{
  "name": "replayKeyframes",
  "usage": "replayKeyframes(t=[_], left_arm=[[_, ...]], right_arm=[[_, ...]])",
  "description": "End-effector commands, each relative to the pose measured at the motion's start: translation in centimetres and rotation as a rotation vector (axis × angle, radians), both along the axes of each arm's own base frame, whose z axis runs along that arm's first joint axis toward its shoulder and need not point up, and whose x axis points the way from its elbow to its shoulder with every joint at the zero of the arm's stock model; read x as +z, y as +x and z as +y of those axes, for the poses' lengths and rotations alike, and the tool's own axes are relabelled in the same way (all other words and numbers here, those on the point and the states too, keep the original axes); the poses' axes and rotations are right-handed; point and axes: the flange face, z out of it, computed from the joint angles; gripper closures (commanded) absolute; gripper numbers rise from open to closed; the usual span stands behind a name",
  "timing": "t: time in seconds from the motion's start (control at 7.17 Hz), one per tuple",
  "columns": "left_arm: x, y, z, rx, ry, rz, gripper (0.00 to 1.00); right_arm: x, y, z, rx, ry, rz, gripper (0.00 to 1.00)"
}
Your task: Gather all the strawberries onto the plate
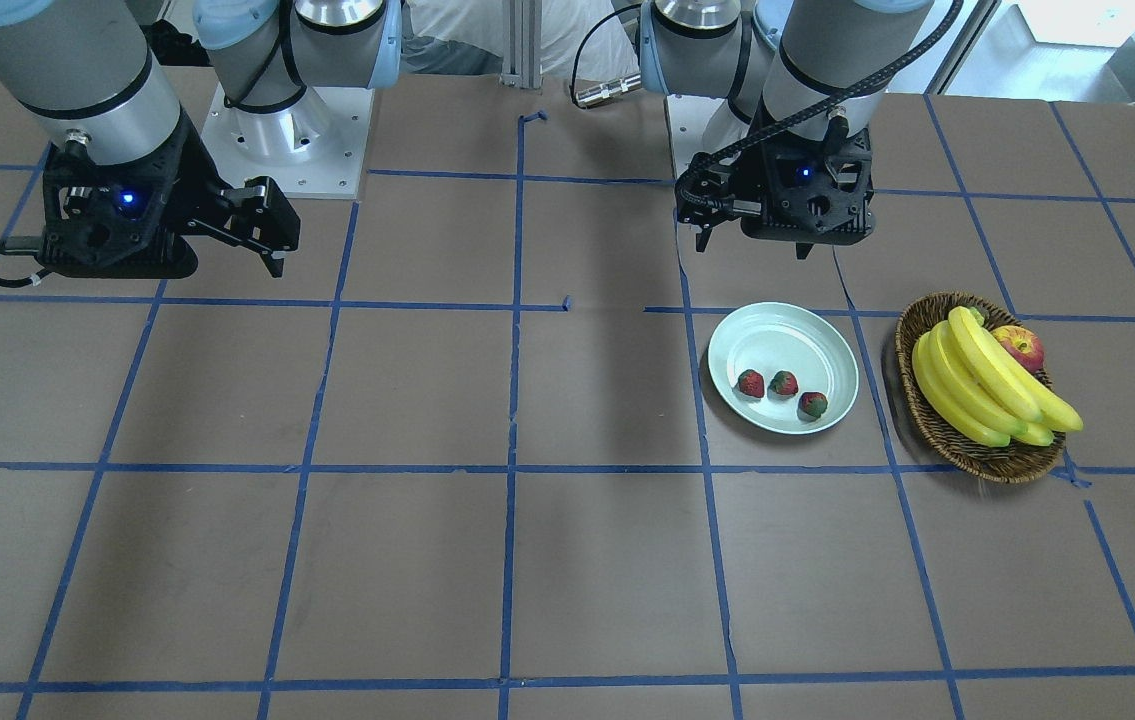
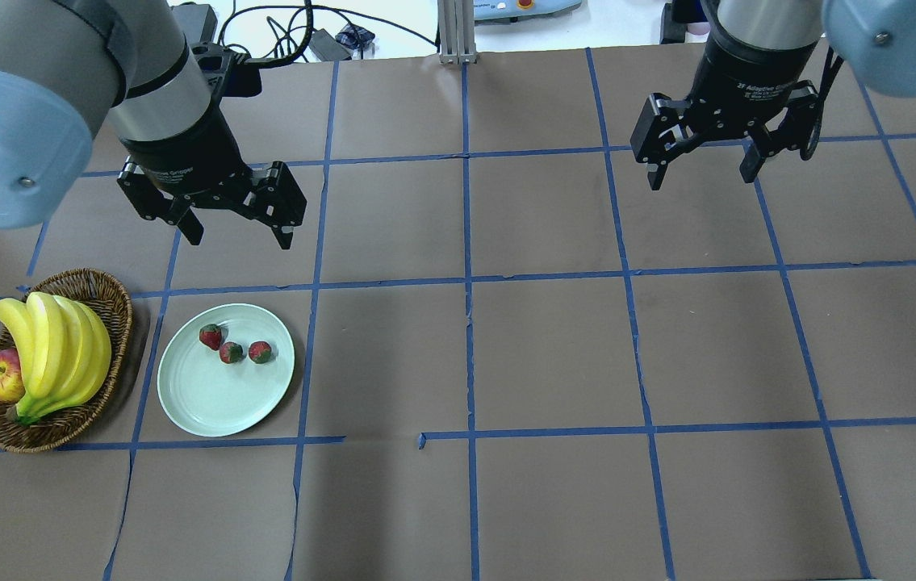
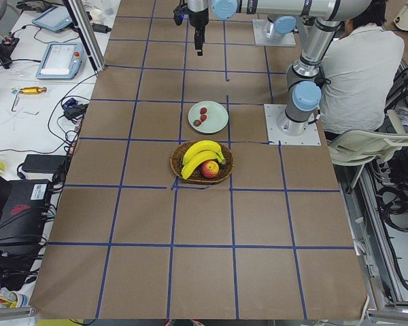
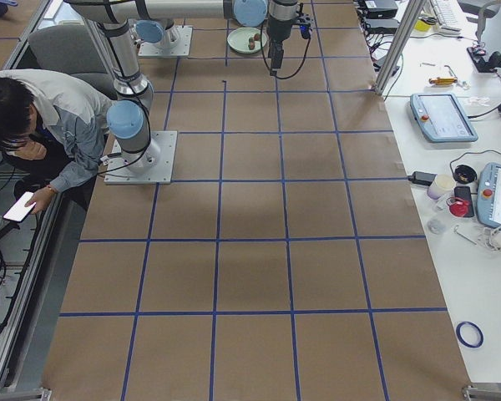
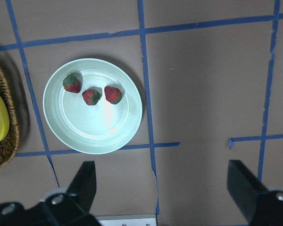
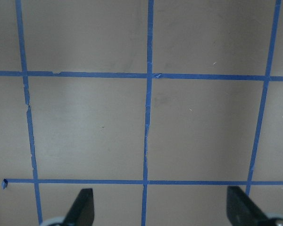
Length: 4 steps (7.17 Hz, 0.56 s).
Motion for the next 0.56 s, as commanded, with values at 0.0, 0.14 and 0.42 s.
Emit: replayKeyframes(t=[0.0,0.14,0.42], left_arm=[[-0.59,-0.08,-0.18,0.001,0.008,0.006,0.00],[-0.48,-0.10,-0.25,0.001,0.002,0.008,0.00],[-0.33,-0.08,-0.23,0.004,-0.001,0.006,0.00]], right_arm=[[-0.14,0.19,0.17,0.004,0.006,0.001,0.00],[-0.07,0.23,0.16,0.004,0.005,-0.002,0.00],[-0.08,0.21,0.17,0.004,0.006,-0.001,0.00]])
